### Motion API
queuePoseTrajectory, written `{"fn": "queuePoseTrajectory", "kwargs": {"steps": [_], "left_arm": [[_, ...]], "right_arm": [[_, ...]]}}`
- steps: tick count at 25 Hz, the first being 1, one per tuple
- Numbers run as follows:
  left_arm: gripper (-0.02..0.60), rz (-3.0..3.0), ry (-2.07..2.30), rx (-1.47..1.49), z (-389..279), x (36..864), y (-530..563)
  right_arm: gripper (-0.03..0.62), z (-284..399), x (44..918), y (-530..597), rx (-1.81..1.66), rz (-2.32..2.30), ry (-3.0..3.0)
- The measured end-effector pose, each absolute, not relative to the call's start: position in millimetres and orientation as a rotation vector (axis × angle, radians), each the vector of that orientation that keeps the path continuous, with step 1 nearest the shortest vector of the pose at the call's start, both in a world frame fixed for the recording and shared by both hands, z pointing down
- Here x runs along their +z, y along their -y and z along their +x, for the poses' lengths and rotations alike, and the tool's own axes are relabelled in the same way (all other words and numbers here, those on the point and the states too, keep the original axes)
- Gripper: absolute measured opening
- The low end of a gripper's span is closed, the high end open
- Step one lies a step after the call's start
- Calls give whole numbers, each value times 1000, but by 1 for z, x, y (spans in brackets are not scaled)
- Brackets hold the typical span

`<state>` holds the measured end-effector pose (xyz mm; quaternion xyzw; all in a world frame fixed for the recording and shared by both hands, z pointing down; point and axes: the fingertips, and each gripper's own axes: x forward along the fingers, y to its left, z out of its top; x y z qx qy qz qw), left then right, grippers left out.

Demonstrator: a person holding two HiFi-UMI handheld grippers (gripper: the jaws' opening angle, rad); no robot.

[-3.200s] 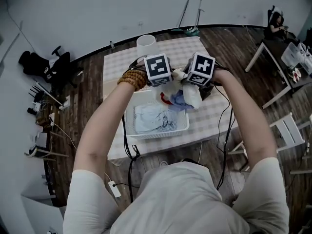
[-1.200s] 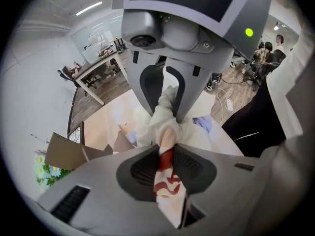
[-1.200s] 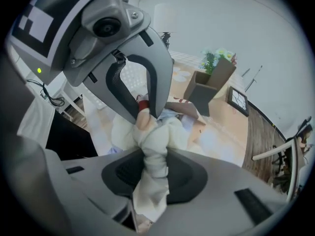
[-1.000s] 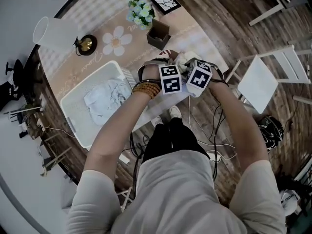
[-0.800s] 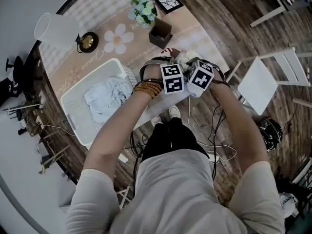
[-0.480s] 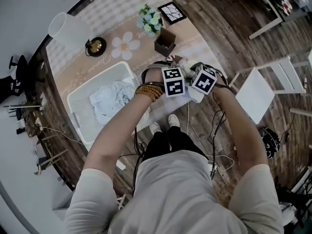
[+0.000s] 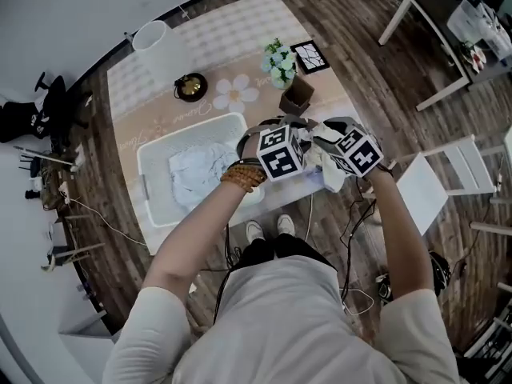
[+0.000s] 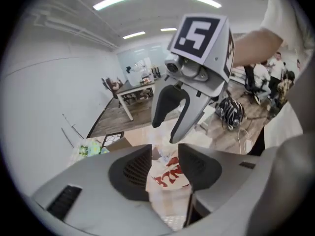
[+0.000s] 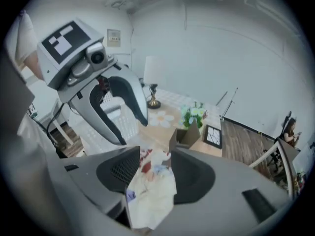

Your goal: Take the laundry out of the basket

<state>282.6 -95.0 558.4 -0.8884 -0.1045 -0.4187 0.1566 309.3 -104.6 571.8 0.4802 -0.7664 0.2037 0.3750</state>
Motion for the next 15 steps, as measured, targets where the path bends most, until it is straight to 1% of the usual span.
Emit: {"fn": "queuePoseTrajectory", "kwargs": {"steps": [3,6,11,13,14,15], "left_arm": [[206,-2768,163,-1017,250,515,102],[202,-2974,-33,-754,213,471,115],[146,-3123,-343,-338,143,401,124],[118,-3140,-436,-190,118,375,120],[98,-3151,-470,-132,107,364,116],[92,-3163,-500,-87,97,355,111]], "right_arm": [[224,277,525,114,470,1332,2110],[221,241,477,120,399,1434,2256],[212,179,404,119,298,1572,2473],[182,159,385,116,251,1598,2517],[150,151,376,113,235,1606,2535],[137,143,368,110,226,1611,2556]]}}
